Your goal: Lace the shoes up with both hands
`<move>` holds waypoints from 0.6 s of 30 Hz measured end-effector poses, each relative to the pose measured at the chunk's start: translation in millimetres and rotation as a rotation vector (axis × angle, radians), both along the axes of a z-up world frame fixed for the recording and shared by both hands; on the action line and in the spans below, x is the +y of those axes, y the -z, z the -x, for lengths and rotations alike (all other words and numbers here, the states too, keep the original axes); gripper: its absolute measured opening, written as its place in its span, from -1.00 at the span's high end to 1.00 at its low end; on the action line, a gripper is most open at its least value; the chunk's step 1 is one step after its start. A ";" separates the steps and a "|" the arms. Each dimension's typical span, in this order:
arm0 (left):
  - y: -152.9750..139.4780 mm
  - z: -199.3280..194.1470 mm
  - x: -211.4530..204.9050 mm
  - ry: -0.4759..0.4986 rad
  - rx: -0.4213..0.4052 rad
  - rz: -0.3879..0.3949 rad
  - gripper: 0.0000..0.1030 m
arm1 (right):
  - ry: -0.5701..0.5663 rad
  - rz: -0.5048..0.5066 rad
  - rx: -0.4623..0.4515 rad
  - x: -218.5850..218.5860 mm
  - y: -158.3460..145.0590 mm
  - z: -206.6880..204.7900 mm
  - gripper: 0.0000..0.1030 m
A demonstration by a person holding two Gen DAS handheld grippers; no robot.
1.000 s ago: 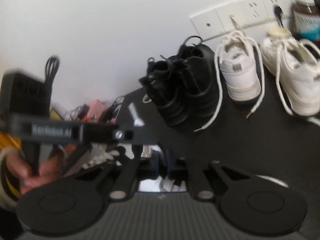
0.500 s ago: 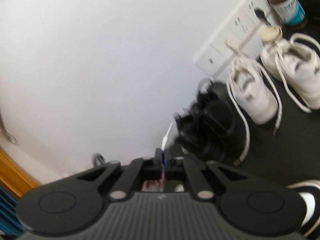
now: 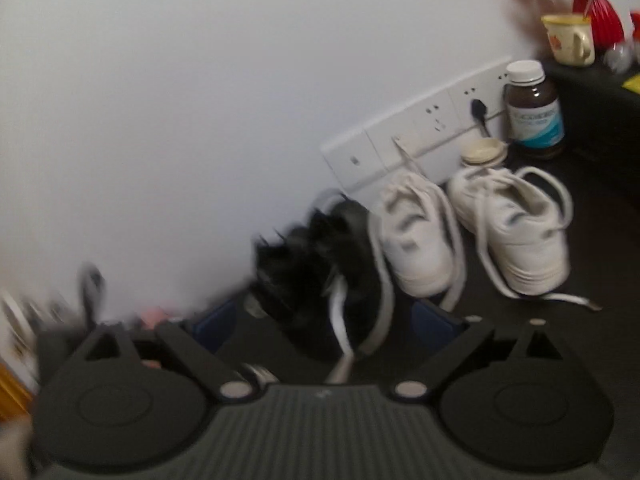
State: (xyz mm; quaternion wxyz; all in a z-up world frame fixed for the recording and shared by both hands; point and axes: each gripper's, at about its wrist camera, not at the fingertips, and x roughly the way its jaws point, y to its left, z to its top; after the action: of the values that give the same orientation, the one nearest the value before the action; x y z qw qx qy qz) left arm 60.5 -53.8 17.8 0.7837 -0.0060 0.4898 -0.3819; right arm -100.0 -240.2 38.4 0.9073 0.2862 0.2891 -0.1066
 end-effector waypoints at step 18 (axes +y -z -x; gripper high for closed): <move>-12.6 16.9 -23.2 0.125 -0.175 -0.112 -0.25 | 0.148 -0.074 0.330 58.2 61.0 17.0 -0.98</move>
State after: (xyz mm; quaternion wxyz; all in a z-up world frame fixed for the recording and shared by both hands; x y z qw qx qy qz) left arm 43.6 -77.1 30.4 0.7974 0.1014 0.4393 -0.4011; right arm -117.0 -182.0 -22.7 0.8261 0.3186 0.4158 -0.2079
